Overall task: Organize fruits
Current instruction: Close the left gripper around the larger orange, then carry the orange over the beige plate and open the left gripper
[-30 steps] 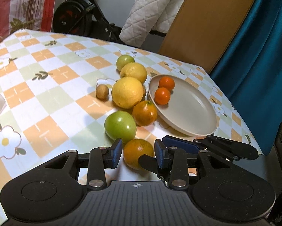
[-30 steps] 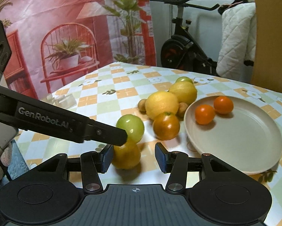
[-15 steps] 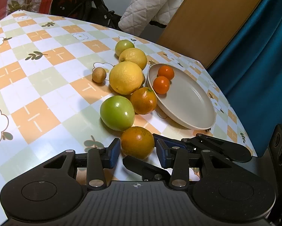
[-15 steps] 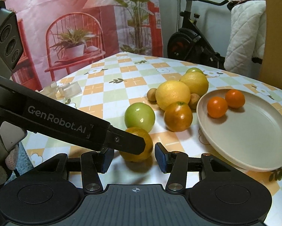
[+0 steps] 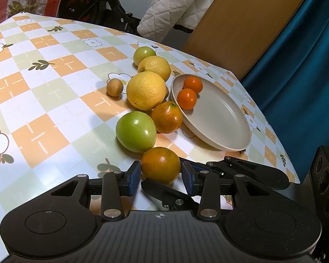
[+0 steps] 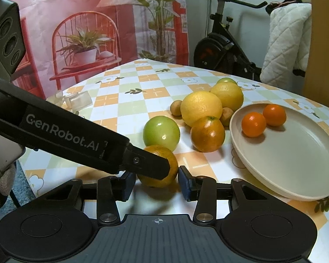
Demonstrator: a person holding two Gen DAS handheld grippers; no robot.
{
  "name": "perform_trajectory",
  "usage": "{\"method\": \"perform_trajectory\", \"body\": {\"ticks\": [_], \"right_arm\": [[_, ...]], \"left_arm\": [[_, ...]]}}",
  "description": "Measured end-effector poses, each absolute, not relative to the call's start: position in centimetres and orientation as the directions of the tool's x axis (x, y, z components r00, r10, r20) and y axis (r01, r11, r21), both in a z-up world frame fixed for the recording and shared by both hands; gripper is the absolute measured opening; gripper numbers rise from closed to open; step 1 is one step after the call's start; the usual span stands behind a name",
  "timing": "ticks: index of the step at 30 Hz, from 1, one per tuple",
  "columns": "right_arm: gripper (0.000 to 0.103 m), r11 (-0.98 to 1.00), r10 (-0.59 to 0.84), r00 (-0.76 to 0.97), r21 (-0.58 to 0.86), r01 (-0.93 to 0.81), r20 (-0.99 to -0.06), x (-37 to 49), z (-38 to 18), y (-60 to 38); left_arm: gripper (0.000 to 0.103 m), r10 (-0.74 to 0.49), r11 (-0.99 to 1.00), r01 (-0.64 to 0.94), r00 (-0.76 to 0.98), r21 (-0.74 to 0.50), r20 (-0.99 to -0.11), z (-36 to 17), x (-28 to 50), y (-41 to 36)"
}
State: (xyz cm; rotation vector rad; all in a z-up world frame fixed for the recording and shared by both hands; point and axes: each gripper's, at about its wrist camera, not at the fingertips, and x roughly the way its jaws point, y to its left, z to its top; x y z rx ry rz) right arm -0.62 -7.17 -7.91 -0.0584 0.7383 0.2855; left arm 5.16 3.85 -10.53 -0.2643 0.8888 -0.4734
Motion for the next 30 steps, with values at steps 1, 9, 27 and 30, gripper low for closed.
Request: {"method": "perform_trajectory", "body": {"ticks": [1,9,27,30], "right_arm": [[0.039,0.960,0.236,0.703,0.047,-0.277,-0.671,-0.6,-7.9,-7.2],[0.039,0.960,0.237,0.710,0.048,-0.275,-0.663,-0.8,-7.8,-7.3],[0.039,0.964,0.239,0.734,0.065,-0.258,-0.635,-1.6,-6.8,-8.1],[0.039,0.966,0.237,0.745,0.069,-0.249,-0.623,-1.8,-6.4,-8.2]], "left_arm": [[0.043,-0.498,0.867,0.286,0.537,-0.409,-0.680,-10.6,5.2,3.8],[0.043,-0.486,0.874,0.296,0.546,-0.386,-0.683,-10.2,5.0,3.4],[0.043,-0.444,0.895,0.322,0.571,-0.309,-0.691,-9.0,4.1,1.7],[0.043,-0.439,0.896,0.338,0.575,-0.289,-0.690,-8.5,4.1,1.2]]}}
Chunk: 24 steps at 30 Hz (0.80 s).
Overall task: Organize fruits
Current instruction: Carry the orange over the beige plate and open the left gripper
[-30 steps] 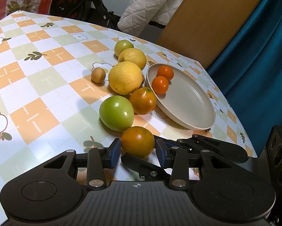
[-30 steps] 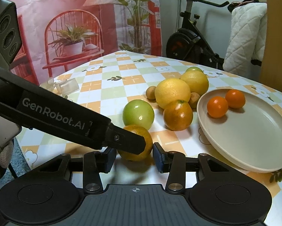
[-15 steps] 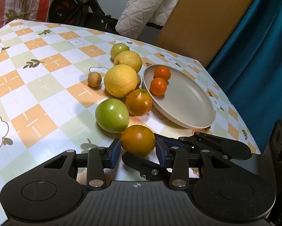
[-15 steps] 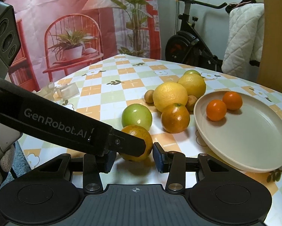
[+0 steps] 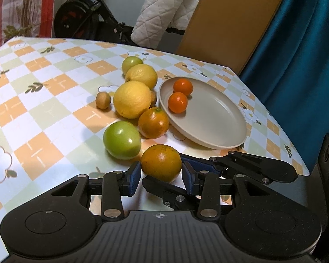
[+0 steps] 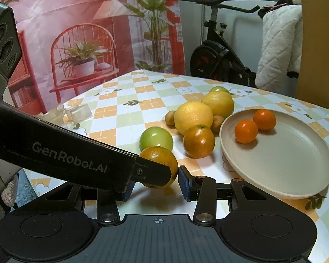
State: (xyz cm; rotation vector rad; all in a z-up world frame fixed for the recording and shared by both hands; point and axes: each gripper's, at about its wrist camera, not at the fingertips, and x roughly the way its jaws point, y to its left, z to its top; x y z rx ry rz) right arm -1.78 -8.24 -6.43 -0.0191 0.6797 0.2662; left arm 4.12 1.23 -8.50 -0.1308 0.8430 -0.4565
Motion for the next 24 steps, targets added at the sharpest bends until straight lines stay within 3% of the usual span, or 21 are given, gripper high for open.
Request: {"method": "perform_trajectory", "body": {"ticks": [24], "right_arm": [[0.039,0.989,0.139,0.862,0.028,-0.143,-0.487,0.7,-1.0,-13.5]], "left_arm": [[0.043,-0.515,0.846,0.464,0.584,-0.262,-0.628,-2.5,8.8,-3.8]]}}
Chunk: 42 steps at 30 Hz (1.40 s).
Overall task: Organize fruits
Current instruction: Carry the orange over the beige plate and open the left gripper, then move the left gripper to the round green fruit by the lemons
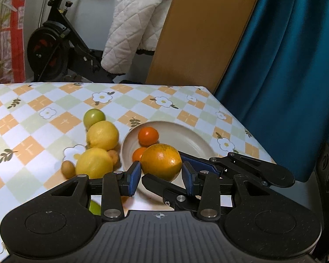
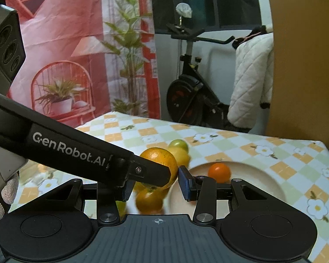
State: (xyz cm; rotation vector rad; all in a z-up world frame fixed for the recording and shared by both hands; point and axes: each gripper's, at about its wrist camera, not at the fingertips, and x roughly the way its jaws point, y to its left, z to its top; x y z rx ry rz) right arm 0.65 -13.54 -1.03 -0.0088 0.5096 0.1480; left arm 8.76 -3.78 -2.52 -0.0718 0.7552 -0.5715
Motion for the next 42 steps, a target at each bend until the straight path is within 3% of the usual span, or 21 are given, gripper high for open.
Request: {"method": "perform_trajectory", "body": {"ticks": [23,39,42], "right_arm": [[0.039,0.988,0.132,0.776,0.142,-0.056,-0.617,5.6,-7.7,-17.8],[0.038,0.998,0.059,0.763,0.061,-0.026,-0.643,8.8,-8.1,-16.6],[0.044,0.999,0.038,0.767,0.045,-0.012,-0.641,8.6,-7.9,-16.5]], "left_arm": [[0.043,-0.426,0.873,0.439,0.478,-0.212,-0.768,-8.5,15.1,-7.9],[0.044,-0.387,0.896,0.412,0.544,-0.165,-0.744,-9.0,17.0,-8.1],[0.044,-0.383,0.898,0.411,0.557,-0.156,-0.737,-8.8,16.8,-8.0]]}}
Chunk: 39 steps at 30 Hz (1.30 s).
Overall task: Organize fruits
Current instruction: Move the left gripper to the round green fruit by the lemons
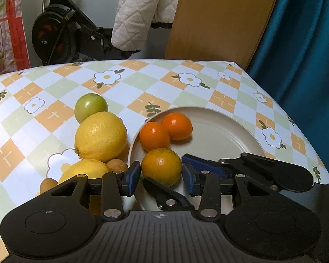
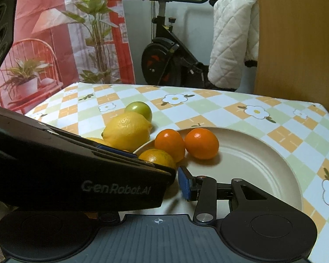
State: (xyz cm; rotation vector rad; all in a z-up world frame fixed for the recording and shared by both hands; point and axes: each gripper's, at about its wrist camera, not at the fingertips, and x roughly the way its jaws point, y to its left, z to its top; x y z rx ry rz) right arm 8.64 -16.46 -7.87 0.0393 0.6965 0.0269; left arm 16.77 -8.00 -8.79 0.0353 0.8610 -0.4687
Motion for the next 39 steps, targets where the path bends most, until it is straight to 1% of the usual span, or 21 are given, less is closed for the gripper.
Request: {"method": "perform_trajectory", "body": {"ticks": [4,5,6,12,17,21,23,28,33,39], "right_arm": [[0.048,0.999,0.019,0.783,0.034,0.003,-0.622,7.7,-7.3,-16.6],[0.049,0.999,0.020,0.788,0.039,0.006,-0.616,7.4,-7.1,-16.6],[0.049,0.999,0.017,0.794,0.043,0.011,-0.608,7.0,-6.9,-16.7],[0.049,0.997,0.036,0.829,0.082,0.011,-0.557,4.6,-5.9,-16.3],[0.048,0.996,0.069,0.847,0.092,-0.024,-0.527,2.7,-5.7,-15.1],[0.048,0.995,0.094,0.848,0.072,-0.066,-0.521,2.2,-5.8,-13.6],[0.048,0.994,0.106,0.844,0.062,-0.086,-0.526,2.0,-5.9,-12.8],[0.048,0.990,0.141,0.825,0.054,-0.133,-0.548,1.2,-6.5,-10.8],[0.048,0.978,0.190,0.805,0.037,-0.206,-0.562,1.0,-6.5,-8.7],[0.047,0.972,0.206,0.781,0.033,-0.232,-0.589,1.5,-7.2,-7.5]], "left_arm": [[0.046,-0.388,0.896,0.418,0.579,-0.147,-0.717,-8.0,15.9,-7.3],[0.049,-0.391,0.896,0.418,0.586,-0.149,-0.710,-7.7,15.6,-7.0],[0.050,-0.395,0.897,0.416,0.594,-0.153,-0.701,-7.4,15.3,-6.6],[0.050,-0.415,0.895,0.414,0.638,-0.166,-0.648,-5.3,13.1,-4.2],[0.050,-0.413,0.906,0.374,0.680,-0.198,-0.605,-4.2,11.0,-1.2],[0.050,-0.407,0.913,0.313,0.699,-0.260,-0.588,-4.3,9.6,1.1],[0.050,-0.399,0.917,0.292,0.710,-0.273,-0.581,-4.4,8.9,2.0],[0.049,-0.376,0.926,0.261,0.713,-0.274,-0.591,-4.8,7.9,3.7],[0.049,-0.382,0.922,0.238,0.688,-0.305,-0.617,-6.0,8.1,4.6],[0.049,-0.394,0.917,0.237,0.672,-0.321,-0.627,-7.0,8.0,5.2]]}}
